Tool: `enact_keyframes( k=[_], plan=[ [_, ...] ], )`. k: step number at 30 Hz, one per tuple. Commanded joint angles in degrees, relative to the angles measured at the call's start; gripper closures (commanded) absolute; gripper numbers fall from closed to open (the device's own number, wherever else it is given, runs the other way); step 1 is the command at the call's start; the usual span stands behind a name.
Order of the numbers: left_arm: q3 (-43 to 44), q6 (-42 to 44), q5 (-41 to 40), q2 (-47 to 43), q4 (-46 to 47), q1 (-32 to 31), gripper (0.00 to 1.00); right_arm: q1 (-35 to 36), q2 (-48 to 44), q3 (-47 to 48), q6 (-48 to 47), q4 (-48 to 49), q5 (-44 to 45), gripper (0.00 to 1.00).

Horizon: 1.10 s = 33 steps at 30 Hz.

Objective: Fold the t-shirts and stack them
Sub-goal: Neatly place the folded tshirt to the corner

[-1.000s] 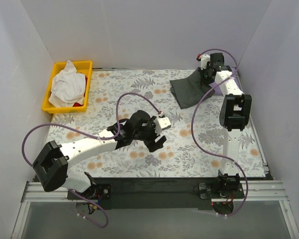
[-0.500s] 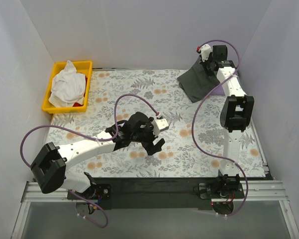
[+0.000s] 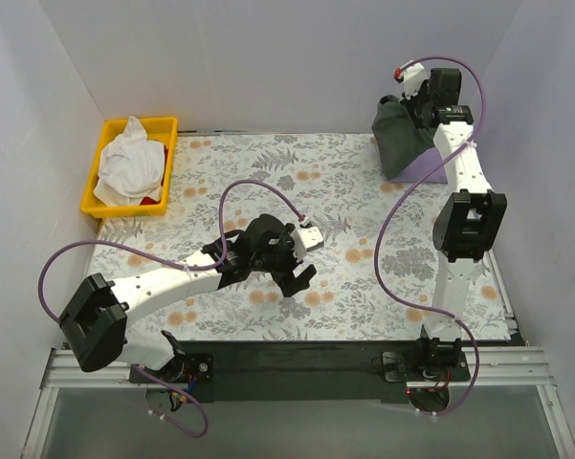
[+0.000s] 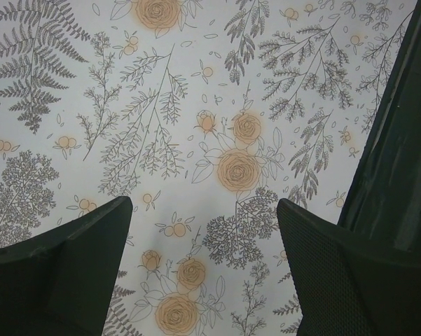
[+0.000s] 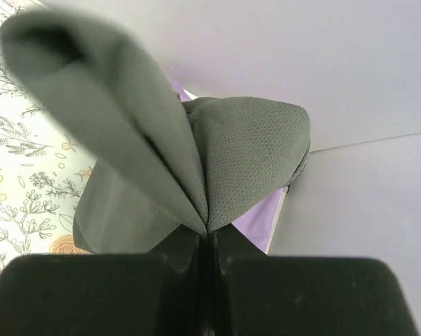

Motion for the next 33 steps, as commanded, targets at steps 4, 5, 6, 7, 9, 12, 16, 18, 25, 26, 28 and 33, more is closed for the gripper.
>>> enact_keyframes(
  k=[4, 5, 6, 7, 9, 12, 16, 18, 25, 26, 28, 33],
  plan=[
    [0.10, 1.32, -0.41, -1.80, 0.13, 0.24, 0.16, -0.27, -3.50, 1.17, -1.48, 3.25, -0.07, 0.99],
    [0.28, 1.32, -0.32, -1.53, 0.13, 0.24, 0.16, -0.27, -3.41, 1.08, -1.57, 3.33, 0.02, 0.99],
    [0.37, 1.23, -0.41, -1.62, 0.13, 0.24, 0.16, -0.27, -3.15, 0.90, -1.66, 3.25, 0.02, 0.99],
    [0.46, 1.14, -0.41, -1.53, 0.04, 0.24, 0.16, -0.79, -2.54, 0.81, -1.66, 3.33, 0.11, 0.99],
    [0.46, 1.05, -0.32, -1.53, 0.04, 0.24, 0.16, -2.55, -1.49, 0.73, -1.66, 3.33, 0.20, 0.99],
    [0.37, 1.05, -0.32, -1.53, -0.22, 0.24, 0.16, -3.78, -0.34, 0.99, -1.31, 3.42, -0.94, 0.99],
    [0.54, 1.05, -0.32, -1.01, -0.83, 0.24, 0.16, -5.45, 1.77, 1.34, -0.96, 3.60, -2.00, 0.99],
    [0.81, 1.14, -0.41, -0.65, -1.19, 0.24, 0.16, -6.68, 2.47, 0.99, -0.87, 3.51, -3.31, 0.99],
    [2.30, 0.88, 0.03, 1.01, -2.68, 0.24, 0.16, -9.94, 7.56, 1.34, -1.66, 4.12, -6.66, 0.99],
    [2.74, 0.70, -0.06, 1.28, -2.94, 0.24, 0.16, -10.37, 8.18, 1.43, -1.66, 4.65, -7.01, 0.99],
    [3.00, 0.61, -0.06, 1.72, -3.38, 0.24, 0.16, -11.25, 9.59, 1.43, -0.96, 6.92, -6.66, 0.93],
    [3.44, -0.09, 0.03, 2.16, -4.35, 0.24, 0.16, -12.75, 12.05, 0.90, -0.60, 11.33, -4.90, 0.58]
  ],
)
